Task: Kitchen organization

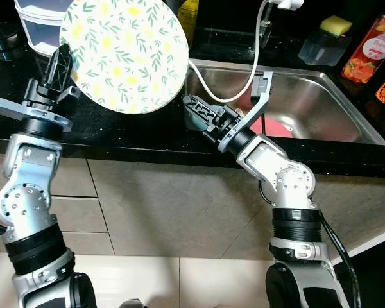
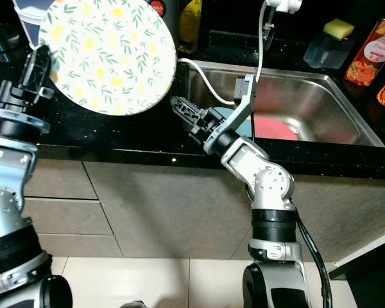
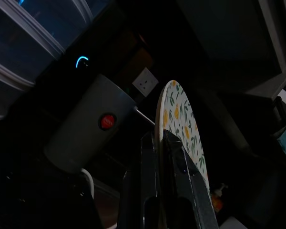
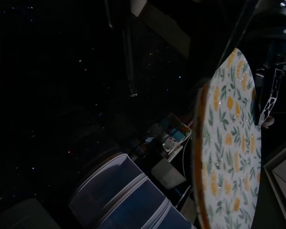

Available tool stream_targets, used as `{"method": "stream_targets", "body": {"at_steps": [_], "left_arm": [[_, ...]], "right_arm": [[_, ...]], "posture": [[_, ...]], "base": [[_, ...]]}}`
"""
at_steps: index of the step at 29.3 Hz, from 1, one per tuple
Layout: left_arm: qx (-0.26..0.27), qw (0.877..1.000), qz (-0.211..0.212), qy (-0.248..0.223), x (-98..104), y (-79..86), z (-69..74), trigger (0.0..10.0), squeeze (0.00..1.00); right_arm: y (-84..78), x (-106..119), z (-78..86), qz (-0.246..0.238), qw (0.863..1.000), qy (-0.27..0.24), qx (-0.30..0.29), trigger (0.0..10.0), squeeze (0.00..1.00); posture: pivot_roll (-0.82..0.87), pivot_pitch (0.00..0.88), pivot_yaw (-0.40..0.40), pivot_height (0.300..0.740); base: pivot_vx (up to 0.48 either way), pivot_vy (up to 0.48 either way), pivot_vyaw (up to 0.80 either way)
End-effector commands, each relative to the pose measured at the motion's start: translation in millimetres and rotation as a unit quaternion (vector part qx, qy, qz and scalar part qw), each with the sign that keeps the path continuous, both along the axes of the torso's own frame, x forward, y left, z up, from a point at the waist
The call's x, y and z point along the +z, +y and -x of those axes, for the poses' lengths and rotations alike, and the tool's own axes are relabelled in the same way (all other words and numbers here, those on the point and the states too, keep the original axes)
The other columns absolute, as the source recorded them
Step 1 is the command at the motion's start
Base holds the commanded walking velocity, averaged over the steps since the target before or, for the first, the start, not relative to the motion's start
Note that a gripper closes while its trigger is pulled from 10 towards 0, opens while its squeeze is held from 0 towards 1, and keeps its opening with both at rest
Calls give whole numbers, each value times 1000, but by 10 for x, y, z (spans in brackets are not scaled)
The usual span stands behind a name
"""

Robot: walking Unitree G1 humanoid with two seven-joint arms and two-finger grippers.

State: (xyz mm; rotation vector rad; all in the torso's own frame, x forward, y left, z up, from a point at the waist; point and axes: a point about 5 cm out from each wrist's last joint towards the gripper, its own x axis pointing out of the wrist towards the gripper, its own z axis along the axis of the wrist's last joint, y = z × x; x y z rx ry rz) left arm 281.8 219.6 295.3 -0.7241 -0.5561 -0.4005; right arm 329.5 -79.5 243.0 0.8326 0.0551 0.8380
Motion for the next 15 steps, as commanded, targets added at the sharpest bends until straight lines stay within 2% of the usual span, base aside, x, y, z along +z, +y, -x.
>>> {"method": "stream_targets", "body": {"at_steps": [1,2,3,5,6,11,15], "left_arm": [[-11,1000,-9,-23,126,-48,33,10000,0],[-11,1000,-9,-23,135,-55,35,10000,0],[-12,1000,-9,-24,141,-64,36,10000,0],[-14,1000,-9,-24,143,-72,33,10000,0],[-16,1000,-9,-24,144,-80,27,10000,0],[-21,1000,-8,-21,132,-107,-3,10000,0],[-37,999,-3,-9,70,-198,-81,10000,0]], "right_arm": [[-58,-12,-29,-2,1000,3,-14,10000,278],[-60,-8,-31,-3,1000,0,-13,10000,278],[-57,12,-18,-8,1000,-7,-9,10000,1000],[-56,34,-9,-14,1000,-11,-7,10000,1000],[-54,56,3,-19,1000,-15,-5,10000,0],[-37,90,37,-35,999,-20,9,10000,0],[84,187,200,-81,993,-44,70,10000,0]], "posture": [[127,13,-86,740],[127,13,-86,740],[127,13,-86,740],[125,14,-83,740],[123,13,-83,740],[121,13,-82,740],[112,12,-80,740]], "base": [[0,0,0],[0,0,0],[0,0,0],[0,0,0],[0,0,0],[0,0,0],[0,0,0]]}}
